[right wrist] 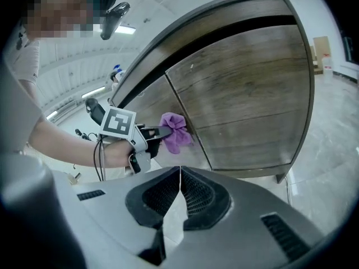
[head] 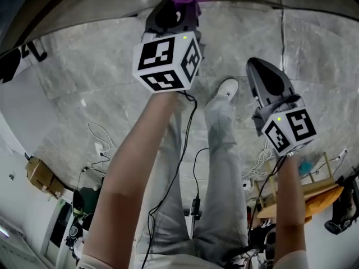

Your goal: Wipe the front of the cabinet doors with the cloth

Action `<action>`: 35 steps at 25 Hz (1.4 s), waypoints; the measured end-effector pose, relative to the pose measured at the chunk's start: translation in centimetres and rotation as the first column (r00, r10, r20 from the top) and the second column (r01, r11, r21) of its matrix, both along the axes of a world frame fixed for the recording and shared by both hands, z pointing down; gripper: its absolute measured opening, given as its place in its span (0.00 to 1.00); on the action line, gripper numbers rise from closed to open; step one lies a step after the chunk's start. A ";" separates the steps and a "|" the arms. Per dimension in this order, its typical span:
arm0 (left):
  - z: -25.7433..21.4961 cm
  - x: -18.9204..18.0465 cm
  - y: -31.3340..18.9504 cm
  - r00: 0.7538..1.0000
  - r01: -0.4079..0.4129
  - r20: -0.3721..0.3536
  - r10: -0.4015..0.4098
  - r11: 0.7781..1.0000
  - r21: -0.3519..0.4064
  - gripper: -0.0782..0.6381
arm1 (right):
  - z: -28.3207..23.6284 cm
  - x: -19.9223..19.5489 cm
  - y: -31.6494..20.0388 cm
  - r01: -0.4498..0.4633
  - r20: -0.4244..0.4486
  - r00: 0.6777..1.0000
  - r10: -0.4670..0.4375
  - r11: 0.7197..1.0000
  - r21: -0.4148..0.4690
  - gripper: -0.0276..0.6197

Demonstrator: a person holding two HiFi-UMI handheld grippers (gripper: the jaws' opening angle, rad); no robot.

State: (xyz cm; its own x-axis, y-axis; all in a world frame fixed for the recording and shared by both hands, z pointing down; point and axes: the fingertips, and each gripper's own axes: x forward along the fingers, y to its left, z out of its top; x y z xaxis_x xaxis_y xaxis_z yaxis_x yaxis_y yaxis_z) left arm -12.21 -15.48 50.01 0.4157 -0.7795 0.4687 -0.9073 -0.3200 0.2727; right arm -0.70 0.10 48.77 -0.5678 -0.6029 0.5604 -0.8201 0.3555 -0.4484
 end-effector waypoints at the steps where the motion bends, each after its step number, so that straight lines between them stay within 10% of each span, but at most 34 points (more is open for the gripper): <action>1: 0.3 -1.3 0.0 1.000 -0.001 0.006 0.001 1.000 -0.001 0.22 | 0.3 -0.6 0.1 0.006 -0.011 1.000 -0.006 1.000 0.001 0.09; 16: 2.5 -22.0 -0.3 0.988 0.015 0.153 -0.006 0.998 -0.057 0.22 | 1.7 -12.4 -2.2 -0.053 0.042 0.998 0.053 0.999 -0.013 0.09; 24: 2.2 -30.5 -0.6 0.968 0.102 0.236 -0.084 0.993 -0.065 0.22 | 0.5 -18.0 -4.2 0.059 0.063 0.996 -0.061 0.998 0.028 0.09; 30: 1.9 -29.2 0.9 0.954 0.240 0.197 -0.226 0.969 -0.054 0.22 | 1.1 -13.5 -3.7 0.071 0.033 0.997 -0.072 0.997 0.011 0.09; 35: 2.8 -20.2 3.2 0.981 0.092 0.178 -0.079 0.994 -0.062 0.22 | 1.5 -7.9 -3.3 0.046 0.006 0.999 -0.046 0.999 0.001 0.09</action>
